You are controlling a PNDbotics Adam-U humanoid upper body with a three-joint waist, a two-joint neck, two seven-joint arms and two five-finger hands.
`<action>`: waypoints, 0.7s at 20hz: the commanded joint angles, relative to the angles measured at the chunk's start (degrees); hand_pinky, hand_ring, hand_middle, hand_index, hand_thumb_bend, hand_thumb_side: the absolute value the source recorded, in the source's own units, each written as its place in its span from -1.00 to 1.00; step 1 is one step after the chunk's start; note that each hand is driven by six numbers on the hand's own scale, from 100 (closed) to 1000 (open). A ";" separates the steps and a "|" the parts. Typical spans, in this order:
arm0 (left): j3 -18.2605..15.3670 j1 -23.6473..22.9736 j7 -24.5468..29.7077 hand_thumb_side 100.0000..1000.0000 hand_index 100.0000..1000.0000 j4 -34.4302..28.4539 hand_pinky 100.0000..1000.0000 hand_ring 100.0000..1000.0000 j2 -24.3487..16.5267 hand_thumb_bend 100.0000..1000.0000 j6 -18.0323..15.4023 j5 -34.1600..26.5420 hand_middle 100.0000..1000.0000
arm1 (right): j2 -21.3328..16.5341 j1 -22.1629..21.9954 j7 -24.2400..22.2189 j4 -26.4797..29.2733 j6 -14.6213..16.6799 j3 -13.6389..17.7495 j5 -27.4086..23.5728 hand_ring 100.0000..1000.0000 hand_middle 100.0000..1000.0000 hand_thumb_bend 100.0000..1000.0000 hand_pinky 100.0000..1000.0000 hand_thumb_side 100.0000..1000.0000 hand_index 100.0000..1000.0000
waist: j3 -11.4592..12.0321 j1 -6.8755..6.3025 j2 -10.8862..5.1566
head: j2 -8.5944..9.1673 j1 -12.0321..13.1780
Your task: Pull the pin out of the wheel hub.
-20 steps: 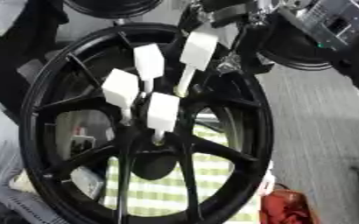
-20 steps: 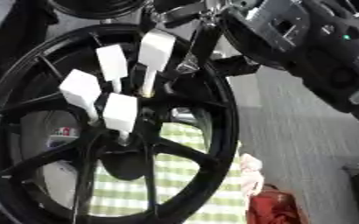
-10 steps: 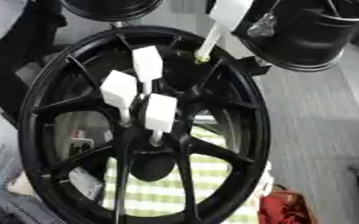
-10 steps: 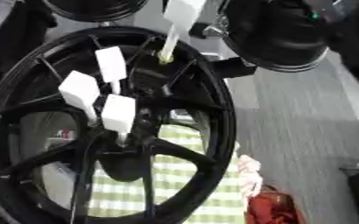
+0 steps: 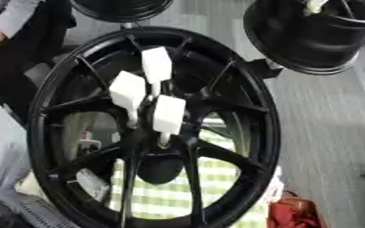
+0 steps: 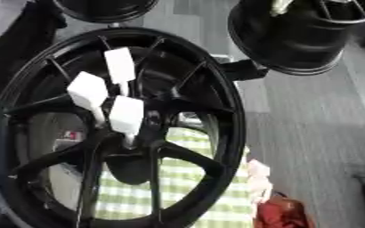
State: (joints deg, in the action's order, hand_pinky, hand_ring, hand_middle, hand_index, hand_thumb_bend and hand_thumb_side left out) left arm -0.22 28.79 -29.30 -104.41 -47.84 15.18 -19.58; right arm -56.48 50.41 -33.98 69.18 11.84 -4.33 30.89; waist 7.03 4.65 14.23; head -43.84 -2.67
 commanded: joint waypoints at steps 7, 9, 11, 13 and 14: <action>-0.96 0.42 -0.06 0.50 0.62 -0.31 0.59 0.60 -2.01 0.46 0.02 0.21 0.58 | -4.22 -2.72 8.67 -15.01 -5.43 7.70 8.47 0.61 0.12 -0.98 0.86 -1.00 0.10 | 0.00 -0.75 -0.63 | -0.28 0.78; -1.04 0.39 -0.15 0.50 0.62 -0.32 0.59 0.60 -2.04 0.46 0.01 0.21 0.58 | -4.45 -3.55 9.70 -17.26 -6.31 8.55 9.75 0.63 0.19 -0.88 0.85 -1.00 0.18 | 0.10 -0.77 -0.64 | -0.28 0.86; -1.08 0.39 -0.22 0.50 0.62 -0.36 0.59 0.60 -2.08 0.46 0.00 0.20 0.59 | -4.59 -4.29 10.41 -18.49 -6.80 9.06 10.51 0.71 0.49 -0.68 0.86 -0.99 0.44 | 0.18 -0.78 -0.64 | -0.28 0.89; -1.10 0.39 -0.25 0.50 0.62 -0.44 0.59 0.60 -2.13 0.46 -0.01 0.22 0.59 | -4.69 -5.08 10.31 -19.23 -7.17 9.48 10.34 0.81 0.69 -0.67 0.88 -0.45 0.64 | 0.23 -0.79 -0.67 | -0.28 0.90; -1.09 0.39 -0.25 0.50 0.62 -0.46 0.59 0.60 -2.14 0.46 -0.01 0.22 0.59 | -4.73 -5.35 10.11 -19.33 -7.22 9.62 10.07 0.84 0.72 -0.72 0.89 -0.31 0.68 | 0.24 -0.79 -0.69 | -0.28 0.86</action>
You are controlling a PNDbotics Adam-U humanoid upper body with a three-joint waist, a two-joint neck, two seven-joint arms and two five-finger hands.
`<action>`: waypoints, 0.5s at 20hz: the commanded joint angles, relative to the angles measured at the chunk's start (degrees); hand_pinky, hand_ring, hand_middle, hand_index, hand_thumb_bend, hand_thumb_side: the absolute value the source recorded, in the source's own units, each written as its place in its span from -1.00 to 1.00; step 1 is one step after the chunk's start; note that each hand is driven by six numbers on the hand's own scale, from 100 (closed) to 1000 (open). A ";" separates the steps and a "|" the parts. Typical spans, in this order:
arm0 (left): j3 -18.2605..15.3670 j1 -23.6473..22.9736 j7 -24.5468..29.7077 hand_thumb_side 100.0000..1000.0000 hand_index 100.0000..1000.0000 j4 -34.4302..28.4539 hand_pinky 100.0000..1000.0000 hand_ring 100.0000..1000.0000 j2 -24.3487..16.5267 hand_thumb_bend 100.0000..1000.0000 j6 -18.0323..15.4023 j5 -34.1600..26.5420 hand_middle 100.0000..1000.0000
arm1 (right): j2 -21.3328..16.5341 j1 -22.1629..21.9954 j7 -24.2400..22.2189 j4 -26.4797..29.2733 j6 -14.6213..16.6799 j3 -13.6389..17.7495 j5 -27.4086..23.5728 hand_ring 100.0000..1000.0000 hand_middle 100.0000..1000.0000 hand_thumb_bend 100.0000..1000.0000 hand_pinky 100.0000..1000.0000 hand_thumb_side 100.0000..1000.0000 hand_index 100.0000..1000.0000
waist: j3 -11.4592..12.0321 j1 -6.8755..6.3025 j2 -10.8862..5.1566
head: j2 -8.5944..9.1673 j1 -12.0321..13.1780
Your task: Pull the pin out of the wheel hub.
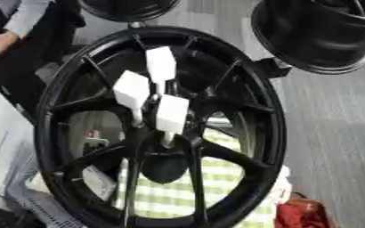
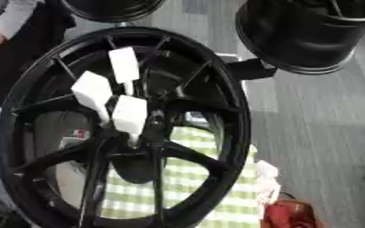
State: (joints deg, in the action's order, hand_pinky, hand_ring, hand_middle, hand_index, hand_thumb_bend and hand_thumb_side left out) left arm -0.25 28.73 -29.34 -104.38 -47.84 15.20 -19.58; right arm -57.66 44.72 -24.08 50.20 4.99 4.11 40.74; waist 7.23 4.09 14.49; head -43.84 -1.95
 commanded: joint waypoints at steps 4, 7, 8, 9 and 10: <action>-1.04 0.45 -0.19 0.50 0.62 -0.50 0.59 0.60 -2.16 0.46 0.00 0.20 0.59 | -3.76 -0.23 -0.21 0.12 -0.69 1.50 -0.91 0.85 0.72 -0.80 0.89 -0.22 0.70 | -0.05 -0.20 -0.99 | -0.28 0.10; -0.97 0.48 -0.12 0.50 0.62 -0.47 0.59 0.60 -2.16 0.46 0.04 0.22 0.59 | -3.81 -0.28 -0.07 0.49 -1.12 1.61 -1.50 0.83 0.69 -0.83 0.89 -0.28 0.67 | -0.15 -0.14 -1.02 | -0.28 0.08; -0.94 0.49 -0.07 0.50 0.62 -0.46 0.59 0.60 -2.16 0.45 0.06 0.24 0.59 | -3.79 -0.26 0.03 0.60 -1.26 1.63 -1.70 0.82 0.67 -0.85 0.89 -0.29 0.66 | -0.18 -0.12 -1.04 | -0.28 0.08; -0.92 0.51 -0.03 0.50 0.62 -0.45 0.59 0.60 -2.16 0.45 0.06 0.26 0.59 | -3.79 -0.25 0.09 0.68 -1.37 1.62 -1.87 0.82 0.66 -0.86 0.89 -0.28 0.65 | -0.20 -0.11 -1.05 | -0.28 0.09; -0.92 0.51 -0.01 0.50 0.62 -0.44 0.59 0.60 -2.17 0.45 0.06 0.28 0.59 | -3.82 -0.22 0.13 0.78 -1.47 1.59 -1.94 0.82 0.66 -0.86 0.89 -0.28 0.65 | -0.23 -0.10 -1.06 | -0.28 0.09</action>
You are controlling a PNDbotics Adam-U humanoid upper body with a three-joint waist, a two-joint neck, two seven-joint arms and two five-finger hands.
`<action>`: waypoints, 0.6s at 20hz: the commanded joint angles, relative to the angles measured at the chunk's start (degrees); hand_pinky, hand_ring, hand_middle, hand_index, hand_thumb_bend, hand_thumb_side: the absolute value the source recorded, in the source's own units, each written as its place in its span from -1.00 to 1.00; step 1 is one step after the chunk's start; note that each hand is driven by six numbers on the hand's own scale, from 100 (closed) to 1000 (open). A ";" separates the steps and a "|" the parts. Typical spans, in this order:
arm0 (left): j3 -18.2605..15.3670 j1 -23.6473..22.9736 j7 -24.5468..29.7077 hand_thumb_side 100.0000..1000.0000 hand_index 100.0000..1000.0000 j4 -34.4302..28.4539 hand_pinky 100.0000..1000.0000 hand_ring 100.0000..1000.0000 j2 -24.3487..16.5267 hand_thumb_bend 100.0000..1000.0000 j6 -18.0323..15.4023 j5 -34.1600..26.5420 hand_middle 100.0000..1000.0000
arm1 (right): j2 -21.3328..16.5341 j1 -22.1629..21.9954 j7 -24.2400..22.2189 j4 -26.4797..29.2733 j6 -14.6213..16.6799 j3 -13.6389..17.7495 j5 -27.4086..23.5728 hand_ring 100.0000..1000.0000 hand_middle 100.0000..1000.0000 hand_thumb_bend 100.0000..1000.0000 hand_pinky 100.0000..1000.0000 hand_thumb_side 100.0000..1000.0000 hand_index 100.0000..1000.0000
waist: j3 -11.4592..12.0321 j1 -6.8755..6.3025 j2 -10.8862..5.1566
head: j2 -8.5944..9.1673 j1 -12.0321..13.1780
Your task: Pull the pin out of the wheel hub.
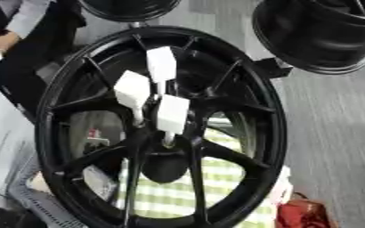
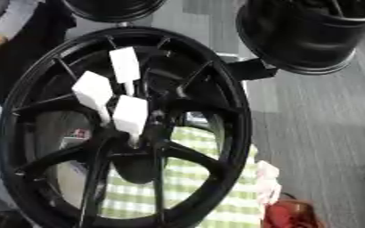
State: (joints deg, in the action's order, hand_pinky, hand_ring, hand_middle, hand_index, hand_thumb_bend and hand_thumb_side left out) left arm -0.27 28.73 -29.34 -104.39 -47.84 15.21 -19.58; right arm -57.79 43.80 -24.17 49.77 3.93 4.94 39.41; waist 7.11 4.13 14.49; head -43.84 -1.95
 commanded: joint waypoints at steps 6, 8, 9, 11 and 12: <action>-0.93 0.45 -0.03 0.50 0.62 -0.40 0.59 0.60 -2.16 0.44 0.01 0.21 0.59 | -3.66 0.81 0.27 1.99 -0.60 0.65 -0.57 0.83 0.69 -0.86 0.90 -0.29 0.67 | -0.26 -0.04 -1.22 | -0.28 0.03; -0.90 0.44 0.00 0.50 0.62 -0.39 0.59 0.60 -2.13 0.44 0.03 0.22 0.59 | -3.75 0.74 -0.37 2.05 -0.69 0.51 -0.02 0.89 0.80 -0.60 0.92 -0.67 0.73 | -0.30 0.01 -1.29 | -0.28 0.04; -0.88 0.44 0.02 0.50 0.62 -0.38 0.59 0.60 -2.11 0.44 0.04 0.21 0.59 | -3.78 0.71 -1.14 1.97 -0.67 0.41 0.46 0.92 0.83 -0.47 0.94 -0.95 0.73 | -0.31 0.03 -1.32 | -0.28 0.01; -0.90 0.42 0.00 0.50 0.62 -0.34 0.59 0.60 -2.08 0.44 0.04 0.15 0.59 | -3.81 0.71 -2.77 1.97 -0.78 0.40 1.77 0.95 0.84 -0.34 0.95 -1.00 0.73 | -0.33 0.07 -1.36 | -0.28 -0.01; -0.90 0.41 -0.02 0.50 0.62 -0.32 0.59 0.60 -2.06 0.44 0.04 0.12 0.59 | -3.74 0.75 -3.36 2.03 -0.85 0.50 2.24 0.94 0.83 -0.36 0.95 -1.00 0.71 | -0.34 0.07 -1.37 | -0.28 0.00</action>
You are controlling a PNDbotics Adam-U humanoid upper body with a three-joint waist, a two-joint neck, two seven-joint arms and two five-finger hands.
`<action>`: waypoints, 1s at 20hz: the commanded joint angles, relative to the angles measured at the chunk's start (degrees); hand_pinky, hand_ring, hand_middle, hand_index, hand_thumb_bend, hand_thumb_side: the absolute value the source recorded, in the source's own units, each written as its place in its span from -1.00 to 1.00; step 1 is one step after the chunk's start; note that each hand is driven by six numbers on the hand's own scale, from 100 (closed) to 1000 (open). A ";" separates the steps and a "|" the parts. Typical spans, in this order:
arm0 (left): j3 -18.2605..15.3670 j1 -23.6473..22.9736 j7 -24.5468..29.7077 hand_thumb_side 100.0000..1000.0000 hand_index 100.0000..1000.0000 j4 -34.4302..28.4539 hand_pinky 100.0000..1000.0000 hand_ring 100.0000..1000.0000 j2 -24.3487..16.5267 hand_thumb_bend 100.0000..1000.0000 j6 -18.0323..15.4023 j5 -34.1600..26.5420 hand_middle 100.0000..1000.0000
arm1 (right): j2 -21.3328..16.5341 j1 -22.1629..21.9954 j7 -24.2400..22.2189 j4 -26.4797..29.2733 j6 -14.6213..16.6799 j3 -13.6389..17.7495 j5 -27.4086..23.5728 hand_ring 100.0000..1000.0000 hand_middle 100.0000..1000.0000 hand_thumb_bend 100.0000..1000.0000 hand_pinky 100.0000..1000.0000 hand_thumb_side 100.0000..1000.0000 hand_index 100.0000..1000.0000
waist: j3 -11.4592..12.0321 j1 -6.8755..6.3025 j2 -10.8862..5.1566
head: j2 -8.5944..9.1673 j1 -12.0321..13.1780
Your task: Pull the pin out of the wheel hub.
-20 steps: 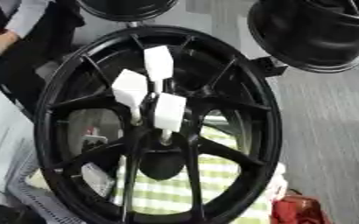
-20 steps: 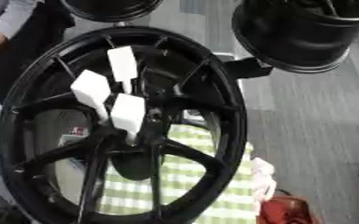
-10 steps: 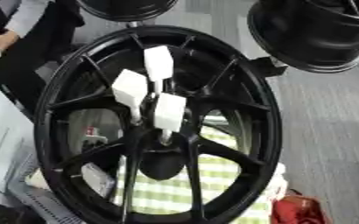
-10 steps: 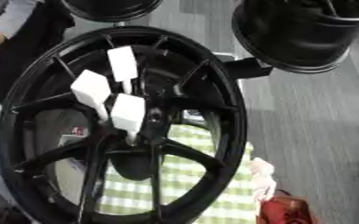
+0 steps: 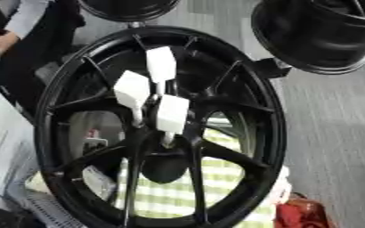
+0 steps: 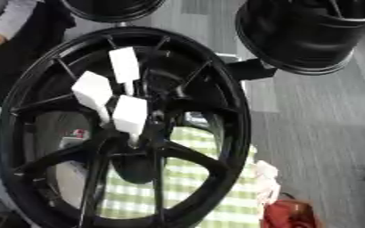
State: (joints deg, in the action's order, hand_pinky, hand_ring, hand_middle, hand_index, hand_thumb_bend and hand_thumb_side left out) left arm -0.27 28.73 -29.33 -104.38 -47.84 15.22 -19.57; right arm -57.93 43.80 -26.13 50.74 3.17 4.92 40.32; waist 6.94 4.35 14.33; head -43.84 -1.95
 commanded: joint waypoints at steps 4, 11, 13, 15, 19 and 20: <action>-0.90 0.42 -0.08 0.50 0.62 -0.28 0.59 0.61 -1.98 0.43 0.01 0.05 0.59 | -3.44 0.90 -1.92 1.36 -0.30 0.82 1.67 0.93 0.80 -0.41 0.95 -1.00 0.70 | -0.19 -0.16 -1.22 | -0.28 -0.03; -0.86 0.37 -0.05 0.50 0.62 -0.24 0.59 0.61 -1.93 0.43 -0.01 0.00 0.60 | -3.30 1.14 0.43 1.65 -1.26 1.20 0.77 0.81 0.66 -0.98 0.90 -0.44 0.62 | -0.29 -0.14 -1.22 | -0.28 -0.07; -0.91 0.36 -0.03 0.50 0.62 -0.25 0.59 0.61 -1.93 0.43 -0.04 0.03 0.60 | -3.06 1.26 2.69 1.85 -2.08 1.39 -0.97 0.78 0.62 -1.00 0.88 -0.22 0.60 | -0.28 -0.16 -1.25 | -0.28 -0.07; -0.93 0.33 -0.03 0.50 0.62 -0.27 0.59 0.61 -1.94 0.43 -0.06 0.03 0.60 | -3.00 1.26 4.35 2.12 -2.43 1.24 -2.94 0.76 0.60 -1.00 0.87 -0.18 0.59 | -0.26 -0.18 -1.27 | -0.28 -0.08; -0.92 0.32 -0.02 0.50 0.62 -0.26 0.60 0.61 -1.92 0.43 -0.05 -0.01 0.60 | -2.96 1.39 5.85 3.03 -2.64 0.91 -5.35 0.75 0.57 -1.00 0.87 -0.11 0.58 | -0.23 -0.18 -1.33 | -0.28 -0.20; -0.92 0.33 -0.02 0.50 0.62 -0.25 0.59 0.61 -1.91 0.43 -0.05 -0.02 0.60 | -2.94 1.41 6.03 3.43 -2.58 0.85 -5.75 0.74 0.57 -1.00 0.87 -0.11 0.58 | -0.24 -0.18 -1.34 | -0.28 -0.21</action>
State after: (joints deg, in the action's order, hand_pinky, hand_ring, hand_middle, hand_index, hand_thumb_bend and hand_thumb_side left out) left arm -0.27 28.67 -29.33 -104.11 -47.84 15.21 -19.57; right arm -57.97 44.32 -20.69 52.82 0.64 5.31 35.49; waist 6.75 4.34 14.21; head -43.84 -2.04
